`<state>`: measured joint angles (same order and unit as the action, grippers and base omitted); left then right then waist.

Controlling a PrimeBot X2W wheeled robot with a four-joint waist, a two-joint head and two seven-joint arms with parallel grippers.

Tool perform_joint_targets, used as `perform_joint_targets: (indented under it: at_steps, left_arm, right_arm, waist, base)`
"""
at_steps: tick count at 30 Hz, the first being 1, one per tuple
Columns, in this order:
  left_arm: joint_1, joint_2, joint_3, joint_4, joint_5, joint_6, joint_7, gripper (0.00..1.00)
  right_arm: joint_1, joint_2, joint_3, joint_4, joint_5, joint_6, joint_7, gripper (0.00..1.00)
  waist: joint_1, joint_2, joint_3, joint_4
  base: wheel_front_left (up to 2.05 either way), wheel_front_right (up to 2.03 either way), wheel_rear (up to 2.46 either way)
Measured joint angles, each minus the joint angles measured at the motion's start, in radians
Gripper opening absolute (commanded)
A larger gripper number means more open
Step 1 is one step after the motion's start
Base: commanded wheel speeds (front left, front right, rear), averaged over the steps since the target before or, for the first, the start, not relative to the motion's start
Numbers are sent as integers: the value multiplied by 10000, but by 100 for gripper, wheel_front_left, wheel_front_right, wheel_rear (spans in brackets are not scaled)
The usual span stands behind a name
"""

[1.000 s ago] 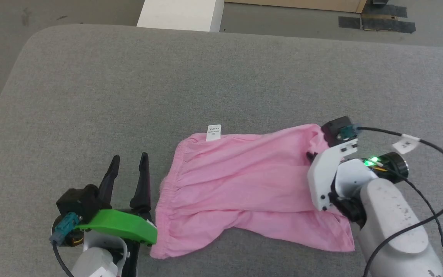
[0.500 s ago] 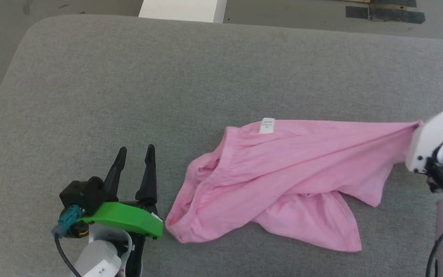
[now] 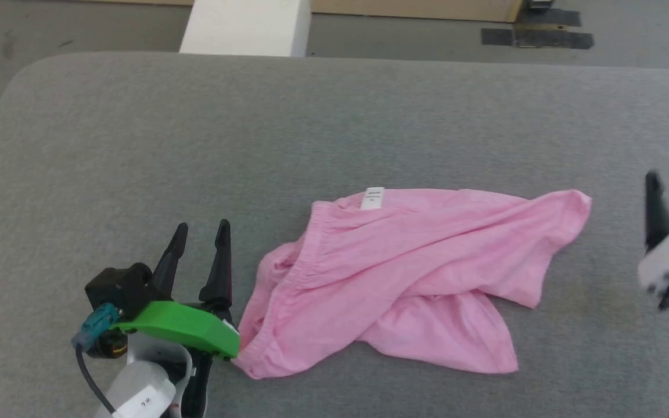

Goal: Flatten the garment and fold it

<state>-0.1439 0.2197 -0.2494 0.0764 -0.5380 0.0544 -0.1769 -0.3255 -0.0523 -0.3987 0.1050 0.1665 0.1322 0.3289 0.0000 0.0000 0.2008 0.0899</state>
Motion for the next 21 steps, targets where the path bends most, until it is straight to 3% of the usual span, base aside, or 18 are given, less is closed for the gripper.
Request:
perform_joint_targets:
  at_steps: [6, 9, 15, 21]
  left_arm:
    - [-640, 150, -357, -75, 8, -61, 1003, 100]
    - [-1340, 196, -589, 150, -10, -8, 2121, 100]
    - [-2827, 650, -1496, 1057, 167, 474, 5904, 100]
    - [-3452, 961, -1718, 1578, 311, 846, 7497, 100]
  right_arm:
    - [1781, 17, 871, -188, 1350, 0, -679, 100]
    - [2045, 19, 1152, -117, 1657, 0, -894, 100]
    - [2028, 17, 1386, 54, 1852, -2, -1070, 100]
    - [1725, 15, 1365, 84, 1825, 0, -1095, 100]
  waist:
    - [0, 0, -110, -710]
    - [0, 0, -104, -1096]
    - [0, 0, 14, -1801]
    - [0, 0, 247, -2235]
  base:
    - [0, 0, 0]
    - [0, 0, 0]
    - [0, 0, 0]
    - [0, 0, 0]
